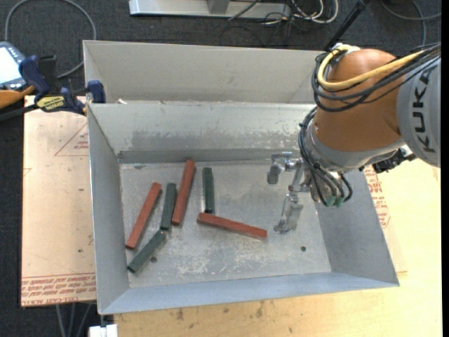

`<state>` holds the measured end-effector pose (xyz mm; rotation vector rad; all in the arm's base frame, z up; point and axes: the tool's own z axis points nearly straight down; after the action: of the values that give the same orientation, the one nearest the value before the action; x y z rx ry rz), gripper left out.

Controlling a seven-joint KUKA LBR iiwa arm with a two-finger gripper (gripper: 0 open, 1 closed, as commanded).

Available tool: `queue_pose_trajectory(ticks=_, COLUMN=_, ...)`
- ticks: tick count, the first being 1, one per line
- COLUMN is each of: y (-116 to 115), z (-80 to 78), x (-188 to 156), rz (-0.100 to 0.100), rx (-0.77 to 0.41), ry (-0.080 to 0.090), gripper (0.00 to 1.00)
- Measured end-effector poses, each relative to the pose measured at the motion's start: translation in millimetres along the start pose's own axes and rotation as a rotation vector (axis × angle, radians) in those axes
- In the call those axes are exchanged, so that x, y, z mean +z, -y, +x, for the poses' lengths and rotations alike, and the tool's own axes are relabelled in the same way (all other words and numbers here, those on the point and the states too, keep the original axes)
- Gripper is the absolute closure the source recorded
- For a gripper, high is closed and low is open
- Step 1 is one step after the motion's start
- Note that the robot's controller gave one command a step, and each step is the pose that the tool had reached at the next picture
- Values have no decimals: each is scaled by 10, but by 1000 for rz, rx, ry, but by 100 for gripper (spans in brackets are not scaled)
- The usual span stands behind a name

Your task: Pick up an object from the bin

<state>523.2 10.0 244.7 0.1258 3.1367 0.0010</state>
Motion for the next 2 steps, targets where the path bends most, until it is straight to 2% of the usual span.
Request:
queue_pose_trajectory(ticks=1, y=-157, z=31, x=1660, rz=0, rx=-110, ry=-9, gripper=0)
queue_pose_trajectory(ticks=2, y=-157, z=14, x=1616, rz=0, rx=-110, ry=-2, gripper=100)
